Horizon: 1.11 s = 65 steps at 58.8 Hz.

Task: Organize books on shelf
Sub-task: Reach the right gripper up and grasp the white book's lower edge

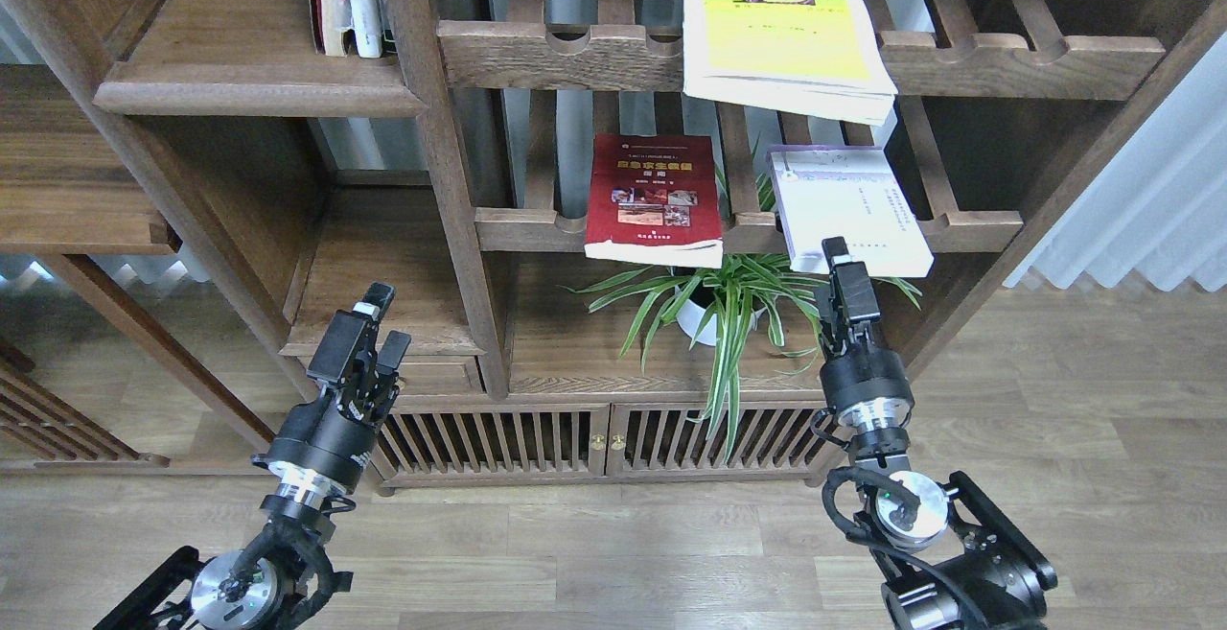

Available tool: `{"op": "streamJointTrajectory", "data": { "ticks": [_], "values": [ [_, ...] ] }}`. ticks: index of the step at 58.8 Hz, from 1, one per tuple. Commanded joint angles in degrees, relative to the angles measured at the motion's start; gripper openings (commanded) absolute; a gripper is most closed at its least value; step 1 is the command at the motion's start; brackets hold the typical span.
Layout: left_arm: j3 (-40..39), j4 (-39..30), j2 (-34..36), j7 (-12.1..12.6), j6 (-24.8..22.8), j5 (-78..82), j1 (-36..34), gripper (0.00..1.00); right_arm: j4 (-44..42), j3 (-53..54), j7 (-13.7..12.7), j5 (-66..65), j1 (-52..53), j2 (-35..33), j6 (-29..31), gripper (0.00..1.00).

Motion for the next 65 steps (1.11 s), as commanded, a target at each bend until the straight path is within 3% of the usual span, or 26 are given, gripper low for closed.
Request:
{"op": "streamJointTrajectory", "data": {
  "ticks": [1,25,36,60,65],
  "values": [
    [0.00,-0.09,0.00,0.00,0.00,0.00,0.00,1.00,-0.39,1.06,-0.01,0.47,1.35,0.00,-2.72,0.99],
    [-0.17,-0.79,-0.09,0.00,0.00,0.00,1.40,1.00,-0.65,2.56,-0.01,3.02,4.34,0.00,-8.79,0.98],
    [-0.35,-0.79,-0.09,0.00,0.00,0.00,1.49,1.00,-0.57,2.56,-0.01,4.34,5.22,0.00,-10.19,0.91],
    [-0.52,-1.23,0.00,0.00,0.00,0.09,2.11,1.00,-0.57,2.91,0.26,4.42,5.04,0.00,-9.75,0.41],
    [-0.61,-1.32,0.00,0.00,0.00,0.00,2.37,1.00,-0.13,2.91,0.26,4.77,4.78,0.00,-8.97,0.25]
  ]
}}
